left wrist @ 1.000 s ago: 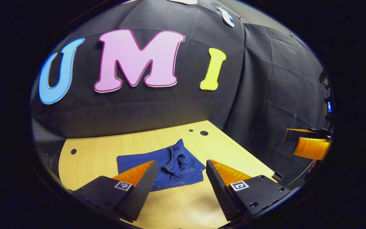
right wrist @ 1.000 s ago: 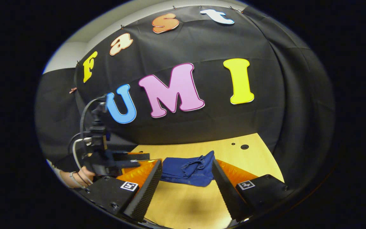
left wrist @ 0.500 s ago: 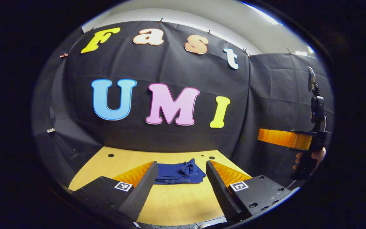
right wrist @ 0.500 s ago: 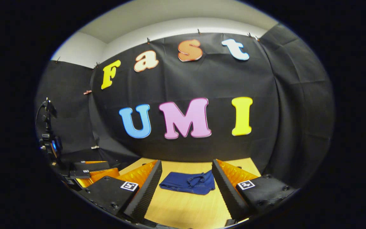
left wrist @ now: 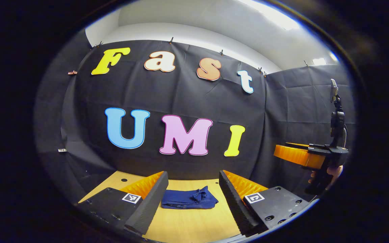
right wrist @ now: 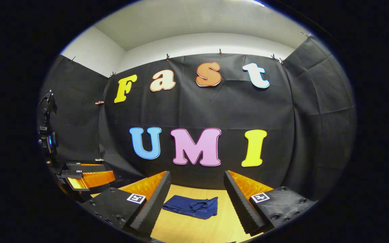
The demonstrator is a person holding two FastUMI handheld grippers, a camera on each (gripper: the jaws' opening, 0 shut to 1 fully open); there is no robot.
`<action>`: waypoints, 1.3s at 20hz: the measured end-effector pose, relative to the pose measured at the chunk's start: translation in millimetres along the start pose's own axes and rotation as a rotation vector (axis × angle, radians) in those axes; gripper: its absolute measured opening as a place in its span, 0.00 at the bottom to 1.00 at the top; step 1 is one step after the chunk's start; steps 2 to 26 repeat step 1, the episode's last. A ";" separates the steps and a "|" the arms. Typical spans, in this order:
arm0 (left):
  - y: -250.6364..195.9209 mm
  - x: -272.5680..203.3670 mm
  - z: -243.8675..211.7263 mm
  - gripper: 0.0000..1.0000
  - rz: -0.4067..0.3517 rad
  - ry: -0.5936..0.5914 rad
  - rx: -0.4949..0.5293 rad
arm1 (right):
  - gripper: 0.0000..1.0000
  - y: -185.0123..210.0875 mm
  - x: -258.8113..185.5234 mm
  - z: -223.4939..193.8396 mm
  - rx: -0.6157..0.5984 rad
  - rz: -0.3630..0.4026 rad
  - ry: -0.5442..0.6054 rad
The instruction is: Grasp the waist and the cuffs of the jeans and fold them to make the two legs overlap; first hold the waist and fold one-third of the jeans toward the cuffs, then hold the cuffs and fold the remaining one-third in the same direction to finish folding.
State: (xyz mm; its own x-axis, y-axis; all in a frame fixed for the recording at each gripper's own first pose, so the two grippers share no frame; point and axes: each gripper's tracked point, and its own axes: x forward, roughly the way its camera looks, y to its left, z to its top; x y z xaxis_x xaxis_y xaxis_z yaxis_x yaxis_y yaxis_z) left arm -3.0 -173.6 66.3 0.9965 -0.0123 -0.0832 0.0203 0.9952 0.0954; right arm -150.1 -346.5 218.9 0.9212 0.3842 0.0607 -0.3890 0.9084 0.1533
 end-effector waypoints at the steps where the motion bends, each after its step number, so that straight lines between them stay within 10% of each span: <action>1: -1.6 -0.5 0.7 0.96 0.006 0.001 -0.013 | 1.00 -8.2 -2.4 0.6 -0.011 -0.009 0.010; 26: -1.6 -0.5 0.7 0.96 0.006 0.001 -0.013 | 1.00 -8.2 -2.4 0.6 -0.011 -0.009 0.010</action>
